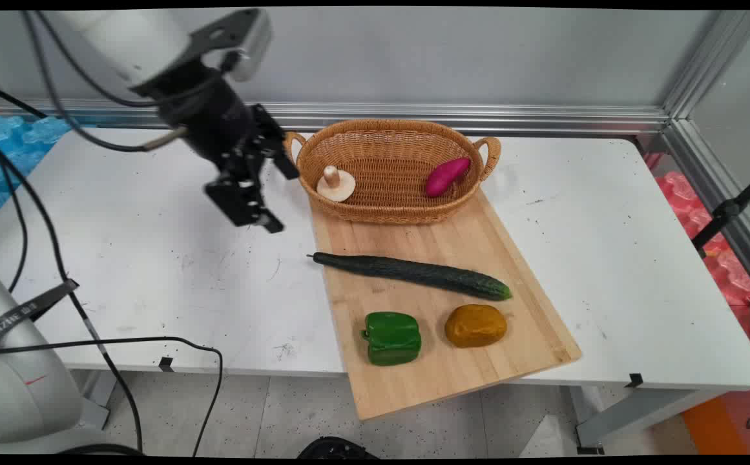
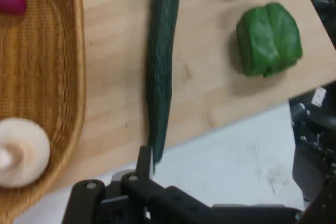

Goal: Pick up the cucumber from the cutting board

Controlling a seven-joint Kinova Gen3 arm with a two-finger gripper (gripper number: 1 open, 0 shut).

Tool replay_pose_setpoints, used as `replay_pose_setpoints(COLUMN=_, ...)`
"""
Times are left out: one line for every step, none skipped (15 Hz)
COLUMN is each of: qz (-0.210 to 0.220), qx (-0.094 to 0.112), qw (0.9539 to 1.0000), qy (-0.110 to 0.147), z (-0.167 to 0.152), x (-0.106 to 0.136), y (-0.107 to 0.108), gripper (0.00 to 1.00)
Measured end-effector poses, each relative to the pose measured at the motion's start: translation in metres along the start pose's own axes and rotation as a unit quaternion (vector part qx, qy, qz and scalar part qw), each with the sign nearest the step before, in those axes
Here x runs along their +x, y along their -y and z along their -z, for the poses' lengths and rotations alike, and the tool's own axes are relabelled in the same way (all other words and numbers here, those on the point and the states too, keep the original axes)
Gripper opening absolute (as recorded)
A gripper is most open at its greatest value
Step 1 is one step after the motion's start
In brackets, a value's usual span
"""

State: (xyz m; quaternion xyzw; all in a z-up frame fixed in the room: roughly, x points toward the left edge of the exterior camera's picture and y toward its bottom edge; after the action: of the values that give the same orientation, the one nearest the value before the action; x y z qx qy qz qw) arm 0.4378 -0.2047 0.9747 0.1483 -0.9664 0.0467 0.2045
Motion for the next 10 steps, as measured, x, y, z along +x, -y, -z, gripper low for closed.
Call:
replay_pose_setpoints(qz=-0.004, qx=0.0, qw=1.0, qy=-0.005, z=-0.01, x=0.007, y=0.003, gripper=1.0)
replay_pose_setpoints(qz=-0.007, qx=-0.002, qw=0.9999, qy=-0.009, z=-0.021, x=0.014, y=0.006, gripper=1.0)
replay_pose_setpoints(qz=-0.008, qx=-0.002, qw=0.9999, qy=-0.013, z=-0.031, x=0.019, y=0.008, gripper=1.0)
replay_pose_setpoints(qz=-0.009, qx=-0.003, qw=0.9998, qy=-0.017, z=-0.043, x=0.026, y=0.011, gripper=1.0)
replay_pose_setpoints(qz=-0.01, qx=-0.003, qw=0.9997, qy=-0.021, z=-0.055, x=0.032, y=0.014, gripper=1.0)
replay_pose_setpoints(qz=-0.011, qx=-0.003, qw=0.9997, qy=-0.023, z=-0.066, x=0.038, y=0.016, gripper=1.0)
replay_pose_setpoints(qz=-0.012, qx=-0.004, qw=0.9996, qy=-0.025, z=-0.079, x=0.044, y=0.019, gripper=1.0)
replay_pose_setpoints(qz=-0.013, qx=-0.004, qw=0.9996, qy=-0.026, z=-0.089, x=0.049, y=0.021, gripper=1.0)
replay_pose_setpoints(qz=-0.014, qx=-0.004, qw=0.9995, qy=-0.026, z=-0.096, x=0.052, y=0.023, gripper=1.0)
replay_pose_setpoints(qz=-0.016, qx=-0.003, qw=0.9995, qy=-0.026, z=-0.107, x=0.057, y=0.025, gripper=1.0)
